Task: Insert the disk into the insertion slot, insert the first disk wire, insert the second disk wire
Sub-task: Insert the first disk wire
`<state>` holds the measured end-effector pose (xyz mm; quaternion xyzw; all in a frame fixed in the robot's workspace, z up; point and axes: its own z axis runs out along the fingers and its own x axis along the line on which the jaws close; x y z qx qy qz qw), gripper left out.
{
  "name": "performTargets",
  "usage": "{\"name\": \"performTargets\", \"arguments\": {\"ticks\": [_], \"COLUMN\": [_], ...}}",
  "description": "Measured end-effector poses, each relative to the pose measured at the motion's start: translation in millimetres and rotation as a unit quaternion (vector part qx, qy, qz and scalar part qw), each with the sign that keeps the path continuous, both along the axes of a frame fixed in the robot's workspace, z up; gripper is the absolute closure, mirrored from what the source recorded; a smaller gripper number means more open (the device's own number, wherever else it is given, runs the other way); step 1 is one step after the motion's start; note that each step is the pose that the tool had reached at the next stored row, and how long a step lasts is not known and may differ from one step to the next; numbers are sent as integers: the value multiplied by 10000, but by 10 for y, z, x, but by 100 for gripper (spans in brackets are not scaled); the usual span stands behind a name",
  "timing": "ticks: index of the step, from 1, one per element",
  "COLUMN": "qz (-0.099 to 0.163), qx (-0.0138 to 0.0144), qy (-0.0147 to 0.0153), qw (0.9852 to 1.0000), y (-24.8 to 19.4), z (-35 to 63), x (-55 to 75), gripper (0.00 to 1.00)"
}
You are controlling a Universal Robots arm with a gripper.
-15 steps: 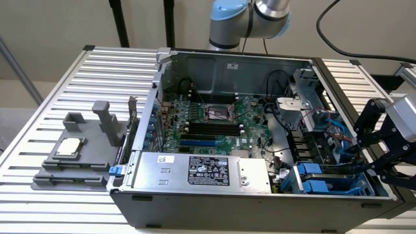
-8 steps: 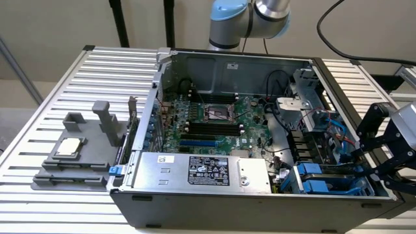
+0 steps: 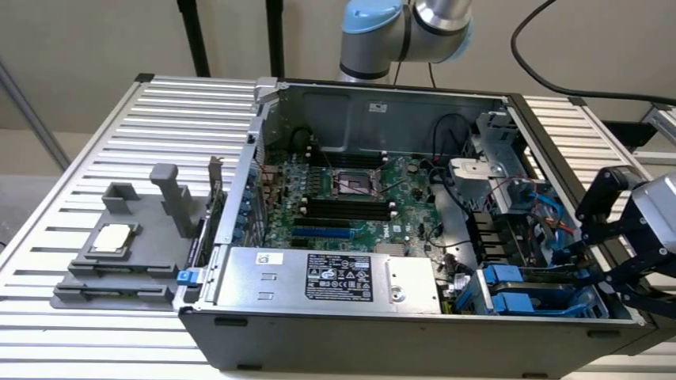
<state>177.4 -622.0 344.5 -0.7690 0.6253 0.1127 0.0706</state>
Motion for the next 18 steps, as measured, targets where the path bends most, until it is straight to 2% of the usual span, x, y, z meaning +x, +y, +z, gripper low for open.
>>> {"name": "performTargets", "arguments": {"ticks": [5, 7, 11, 12, 18], "qz": [144, 192, 252, 261, 312], "qx": [44, 56, 80, 84, 104], "qy": [-111, -141, -181, -189, -229], "qw": [9998, 9997, 9995, 9994, 9992], "y": [-1, -1, 0, 0, -1], "z": [-16, -19, -24, -25, -43], "x": [-12, -19, -25, -26, -26], "gripper": [61, 61, 63, 71, 71]}}
